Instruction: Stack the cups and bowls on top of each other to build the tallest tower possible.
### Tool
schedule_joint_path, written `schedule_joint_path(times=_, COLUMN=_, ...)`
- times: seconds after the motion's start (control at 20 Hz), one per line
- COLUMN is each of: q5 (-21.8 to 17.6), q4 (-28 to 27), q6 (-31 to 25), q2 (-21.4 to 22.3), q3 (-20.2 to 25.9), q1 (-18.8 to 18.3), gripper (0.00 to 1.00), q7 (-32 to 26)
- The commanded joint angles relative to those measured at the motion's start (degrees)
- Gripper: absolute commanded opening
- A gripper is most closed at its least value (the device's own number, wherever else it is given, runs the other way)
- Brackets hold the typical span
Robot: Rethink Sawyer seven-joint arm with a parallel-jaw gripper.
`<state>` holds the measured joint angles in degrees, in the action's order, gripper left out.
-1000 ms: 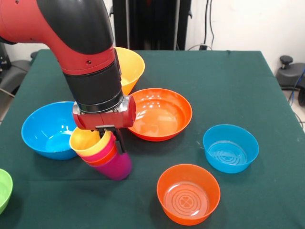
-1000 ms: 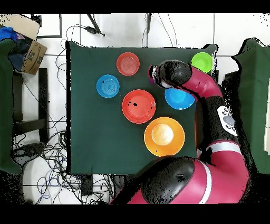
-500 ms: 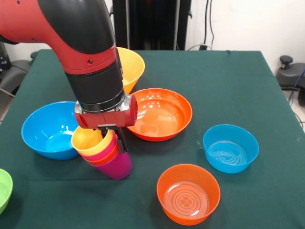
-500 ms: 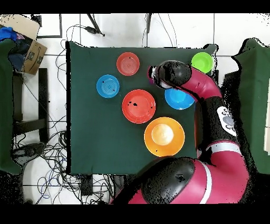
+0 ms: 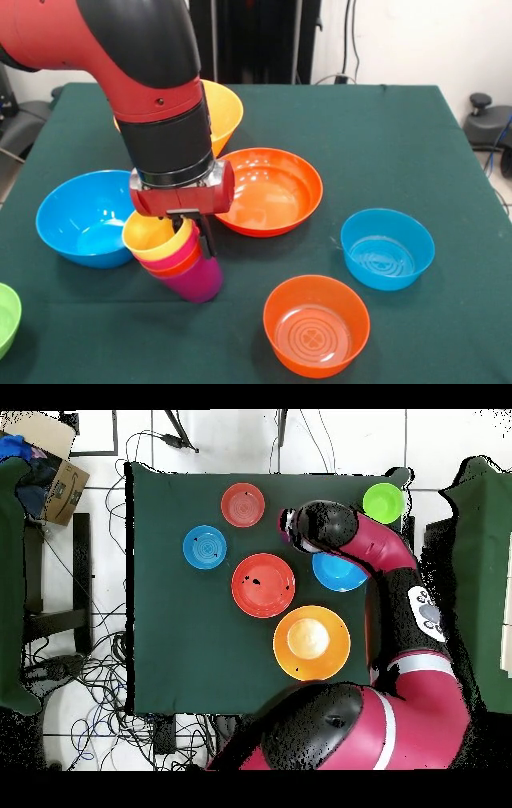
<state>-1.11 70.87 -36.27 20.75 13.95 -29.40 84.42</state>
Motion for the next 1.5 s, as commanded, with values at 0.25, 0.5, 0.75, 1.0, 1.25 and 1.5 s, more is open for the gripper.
schedule_joint_path(times=0.25, q5=-3.4, q4=8.1, q6=9.8, q2=-3.9, q3=-3.6, q1=3.1, gripper=0.00, q7=10.6)
schedule_joint_path(times=0.5, q5=-2.2, q4=9.0, q6=10.4, q2=-3.6, q3=-4.5, q1=4.0, gripper=0.00, q7=11.9)
schedule_joint_path(times=0.75, q5=-2.1, q4=9.0, q6=10.9, q2=-3.6, q3=-4.9, q1=4.3, gripper=0.00, q7=13.0)
schedule_joint_path(times=1.0, q5=-2.4, q4=8.9, q6=10.7, q2=-3.6, q3=-4.6, q1=4.1, gripper=0.00, q7=13.3)
schedule_joint_path(times=1.25, q5=-2.5, q4=8.5, q6=10.3, q2=-3.7, q3=-4.5, q1=4.1, gripper=1.00, q7=13.6)
schedule_joint_path(times=1.5, q5=-2.0, q4=8.6, q6=9.7, q2=-3.6, q3=-4.2, q1=3.9, gripper=1.00, q7=13.5)
